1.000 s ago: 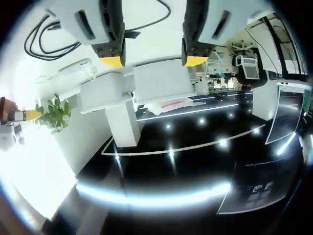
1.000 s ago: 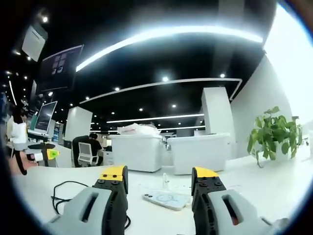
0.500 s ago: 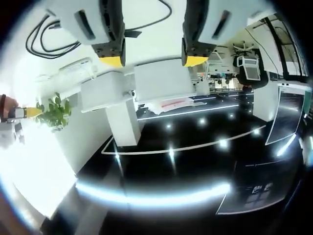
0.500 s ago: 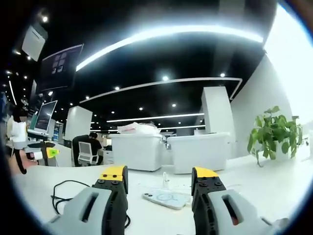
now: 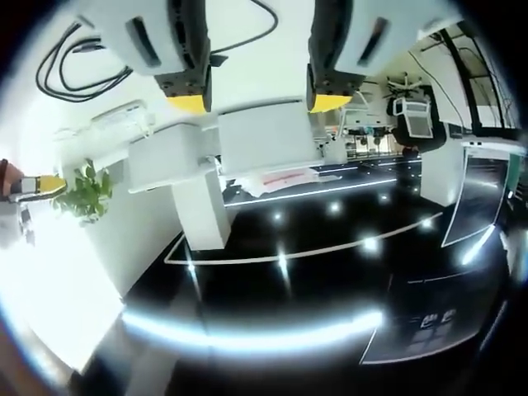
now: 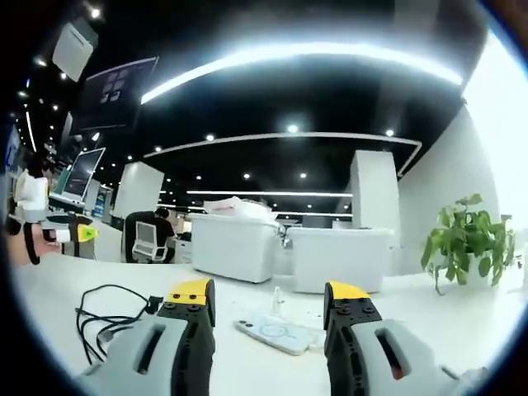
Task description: Coil the Type-C to USB data cable on the desktop and secure it with Velcro straps.
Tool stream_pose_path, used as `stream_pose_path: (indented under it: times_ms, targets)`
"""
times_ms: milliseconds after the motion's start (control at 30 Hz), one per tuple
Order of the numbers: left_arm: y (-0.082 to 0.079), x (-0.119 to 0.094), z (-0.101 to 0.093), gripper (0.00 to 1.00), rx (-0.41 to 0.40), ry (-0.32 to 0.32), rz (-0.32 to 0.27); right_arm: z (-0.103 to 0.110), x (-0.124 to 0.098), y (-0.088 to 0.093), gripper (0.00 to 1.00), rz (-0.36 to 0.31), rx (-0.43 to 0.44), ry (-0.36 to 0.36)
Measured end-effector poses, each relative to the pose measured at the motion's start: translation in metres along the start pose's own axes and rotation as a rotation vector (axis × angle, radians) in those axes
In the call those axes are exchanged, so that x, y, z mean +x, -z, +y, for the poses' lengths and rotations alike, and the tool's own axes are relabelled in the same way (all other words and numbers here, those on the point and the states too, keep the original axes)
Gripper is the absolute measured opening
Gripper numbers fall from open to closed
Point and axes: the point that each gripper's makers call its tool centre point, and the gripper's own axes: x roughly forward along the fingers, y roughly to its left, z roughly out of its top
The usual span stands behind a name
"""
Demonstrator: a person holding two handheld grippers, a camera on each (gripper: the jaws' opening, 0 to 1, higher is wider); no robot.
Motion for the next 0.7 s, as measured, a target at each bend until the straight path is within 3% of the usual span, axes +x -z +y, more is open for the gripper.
stream_pose_path:
  times_ms: [200, 367, 700]
  targets:
    - [0.002, 0.003, 0.01, 0.45, -0.033, -0.003, 0.013, -0.001, 0.001, 0.005, 0.51, 0.017, 0.018, -0.01]
    - [0.014, 0.007, 0.016, 0.4, -0.061, 0.013, 0.065, 0.006, 0.002, 0.008, 0.5, 0.026, -0.002, -0.034]
    - [0.057, 0.012, 0.035, 0.4, -0.174, 0.033, 0.223, 0.026, 0.003, 0.011, 0.47, 0.03, -0.016, -0.104]
